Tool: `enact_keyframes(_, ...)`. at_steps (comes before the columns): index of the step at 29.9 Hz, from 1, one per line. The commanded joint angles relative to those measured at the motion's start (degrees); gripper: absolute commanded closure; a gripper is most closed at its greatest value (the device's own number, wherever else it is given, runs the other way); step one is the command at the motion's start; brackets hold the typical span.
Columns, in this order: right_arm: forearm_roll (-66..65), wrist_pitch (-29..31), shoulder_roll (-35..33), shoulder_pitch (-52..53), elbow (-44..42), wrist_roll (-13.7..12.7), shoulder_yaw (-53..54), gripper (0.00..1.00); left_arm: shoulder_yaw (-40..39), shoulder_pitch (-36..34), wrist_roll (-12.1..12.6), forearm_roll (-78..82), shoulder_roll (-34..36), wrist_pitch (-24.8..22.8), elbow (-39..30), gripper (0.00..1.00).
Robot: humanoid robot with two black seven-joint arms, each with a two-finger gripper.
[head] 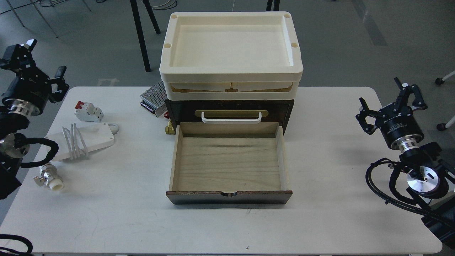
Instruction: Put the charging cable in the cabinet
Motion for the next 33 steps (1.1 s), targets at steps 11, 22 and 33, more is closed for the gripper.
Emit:
enact_keyframes(11,0.00,0.04,0.00,0.00,0.00,0.00,0.00,0.01,6.49,-6.45,0.00,16.31,11.77,7.52,0.41,0.01)
enact_keyframes(22,0.00,0.04,0.00,0.00,0.00,0.00,0.00,0.01,7.80,-12.25,0.00,31.13,19.61,0.00,-1.17,0.10)
enact_keyframes(33,0.00,0.04,0.00,0.00,0.00,0.00,0.00,0.01,12.10,-13.23,0.00,67.88,19.08,5.23,-6.17,0.07)
